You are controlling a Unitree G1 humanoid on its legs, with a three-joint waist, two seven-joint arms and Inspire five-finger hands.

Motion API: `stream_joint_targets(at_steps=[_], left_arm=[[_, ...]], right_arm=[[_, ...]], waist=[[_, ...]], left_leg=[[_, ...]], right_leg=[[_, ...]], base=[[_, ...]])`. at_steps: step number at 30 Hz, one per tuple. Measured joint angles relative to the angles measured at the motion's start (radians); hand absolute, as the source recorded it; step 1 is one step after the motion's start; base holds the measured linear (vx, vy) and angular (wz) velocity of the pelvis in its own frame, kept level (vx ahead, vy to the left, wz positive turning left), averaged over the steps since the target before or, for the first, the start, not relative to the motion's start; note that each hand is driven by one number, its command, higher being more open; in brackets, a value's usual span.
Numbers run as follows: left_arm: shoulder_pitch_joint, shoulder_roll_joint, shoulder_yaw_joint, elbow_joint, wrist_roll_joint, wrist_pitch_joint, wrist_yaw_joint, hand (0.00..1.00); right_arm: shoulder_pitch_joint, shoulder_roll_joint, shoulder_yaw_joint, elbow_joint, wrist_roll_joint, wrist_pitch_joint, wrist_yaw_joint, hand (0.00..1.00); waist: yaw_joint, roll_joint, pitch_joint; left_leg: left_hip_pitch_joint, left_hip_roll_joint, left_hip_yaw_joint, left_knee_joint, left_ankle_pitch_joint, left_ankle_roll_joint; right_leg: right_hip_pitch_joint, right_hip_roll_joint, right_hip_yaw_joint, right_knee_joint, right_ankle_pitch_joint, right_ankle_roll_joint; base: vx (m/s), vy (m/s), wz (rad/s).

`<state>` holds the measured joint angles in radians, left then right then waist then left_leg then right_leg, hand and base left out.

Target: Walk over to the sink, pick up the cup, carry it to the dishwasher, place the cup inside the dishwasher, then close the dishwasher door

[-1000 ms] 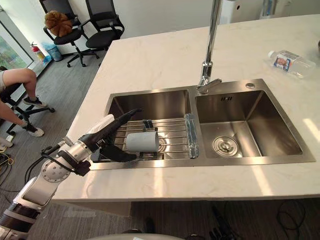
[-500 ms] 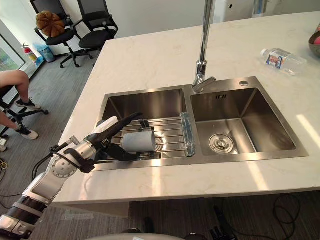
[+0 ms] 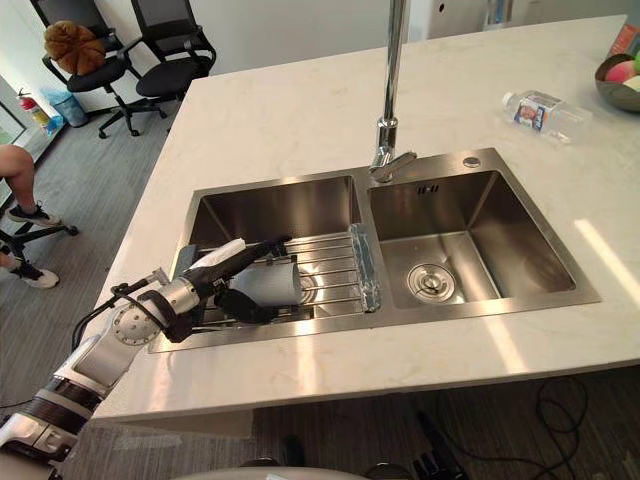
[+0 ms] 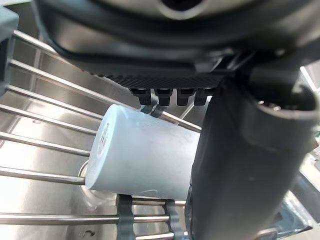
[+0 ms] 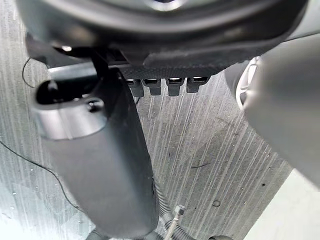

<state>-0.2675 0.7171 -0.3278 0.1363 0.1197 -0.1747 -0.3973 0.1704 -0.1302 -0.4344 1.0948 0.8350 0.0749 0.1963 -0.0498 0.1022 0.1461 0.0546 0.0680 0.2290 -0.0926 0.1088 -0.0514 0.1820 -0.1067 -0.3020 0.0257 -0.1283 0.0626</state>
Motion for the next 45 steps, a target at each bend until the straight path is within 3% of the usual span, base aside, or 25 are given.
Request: stream_joint_targets(at_steps=[7, 14, 20, 21, 25, 30, 31, 35, 40, 45], left_arm=[[-0.08, 0.048, -0.049, 0.057, -0.023, 0.076, -0.119, 1.0], [-0.137, 0.083, -0.078, 0.107, -0.023, 0.091, -0.205, 1.0], [-0.175, 0.098, -0.114, 0.107, -0.023, 0.118, -0.226, 1.0], [-0.176, 0.098, -0.115, 0.107, -0.023, 0.123, -0.226, 0.0], [-0.189, 0.098, -0.115, 0.113, -0.009, 0.126, -0.205, 0.0], [-0.193, 0.102, -0.124, 0.142, 0.026, 0.081, -0.093, 0.0], [-0.193, 0.107, -0.127, 0.141, 0.042, 0.029, -0.035, 0.0], [-0.176, 0.107, -0.144, 0.158, 0.109, -0.055, 0.13, 0.0], [-0.12, 0.104, -0.125, 0.157, 0.138, -0.13, 0.345, 0.0], [-0.047, 0.082, -0.039, 0.147, 0.182, -0.209, 0.544, 0.0]], right_arm=[[0.013, -0.002, 0.071, -0.049, 0.0, 0.012, -0.025, 1.0], [0.029, -0.006, 0.13, -0.068, 0.002, 0.012, -0.044, 1.0], [0.031, -0.011, 0.142, -0.068, 0.005, 0.01, -0.044, 1.0], [0.031, -0.013, 0.149, -0.069, 0.005, 0.01, -0.045, 1.0], [0.035, -0.018, 0.166, -0.085, 0.005, 0.011, -0.053, 1.0], [0.041, -0.019, 0.166, -0.089, 0.005, 0.01, -0.059, 1.0], [0.046, -0.019, 0.168, -0.089, 0.005, 0.011, -0.066, 1.0], [0.043, -0.022, 0.186, -0.101, 0.007, 0.011, -0.065, 1.0], [0.052, -0.023, 0.187, -0.101, 0.007, 0.007, -0.058, 1.0], [0.052, -0.022, 0.187, -0.102, 0.007, -0.002, -0.044, 1.0]], waist=[[-0.027, 0.0, 0.0], [-0.047, 0.002, 0.003], [-0.052, 0.003, 0.003], [-0.054, 0.003, 0.004], [-0.063, 0.006, 0.008], [-0.076, 0.009, 0.011], [-0.071, 0.01, 0.012], [-0.072, 0.009, 0.02], [-0.058, 0.007, 0.022], [-0.041, 0.004, 0.024]], left_leg=[[0.006, 0.001, 0.017, 0.0, -0.006, -0.004], [0.007, 0.0, 0.025, 0.001, -0.009, -0.005], [0.007, 0.0, 0.025, 0.0, -0.009, -0.005], [0.007, 0.001, 0.025, 0.0, -0.009, -0.005], [0.006, 0.001, 0.025, 0.0, -0.009, -0.005], [0.006, 0.001, 0.027, 0.0, -0.01, -0.005], [0.006, 0.001, 0.027, 0.0, -0.01, -0.005], [0.004, 0.0, 0.027, 0.001, -0.01, -0.005], [0.002, 0.0, 0.022, 0.005, -0.01, -0.005], [0.0, 0.0, 0.014, 0.005, -0.01, -0.005]], right_leg=[[-0.002, 0.0, 0.017, -0.002, 0.0, 0.0], [-0.006, 0.001, 0.023, -0.004, 0.0, 0.0], [-0.006, 0.0, 0.023, -0.003, 0.0, 0.0], [-0.007, 0.0, 0.023, -0.003, 0.0, 0.0], [-0.01, 0.0, 0.024, 0.0, 0.0, 0.0], [-0.012, 0.0, 0.026, 0.0, 0.0, 0.0], [-0.011, 0.0, 0.026, 0.0, 0.0, 0.0], [-0.012, 0.0, 0.025, 0.001, 0.001, 0.001], [-0.012, 0.001, 0.021, 0.001, 0.001, 0.001], [-0.011, 0.001, 0.013, 0.006, 0.001, 0.001]], base=[[0.0, -0.005, -0.06], [0.0, -0.007, -0.03], [0.0, 0.0, 0.0], [0.0, 0.0, 0.0], [0.0, 0.0, 0.0], [0.0, -0.001, -0.01], [0.0, 0.0, 0.0], [0.0, 0.0, 0.0], [0.0, 0.0, 0.01], [0.0, 0.0, 0.04]])
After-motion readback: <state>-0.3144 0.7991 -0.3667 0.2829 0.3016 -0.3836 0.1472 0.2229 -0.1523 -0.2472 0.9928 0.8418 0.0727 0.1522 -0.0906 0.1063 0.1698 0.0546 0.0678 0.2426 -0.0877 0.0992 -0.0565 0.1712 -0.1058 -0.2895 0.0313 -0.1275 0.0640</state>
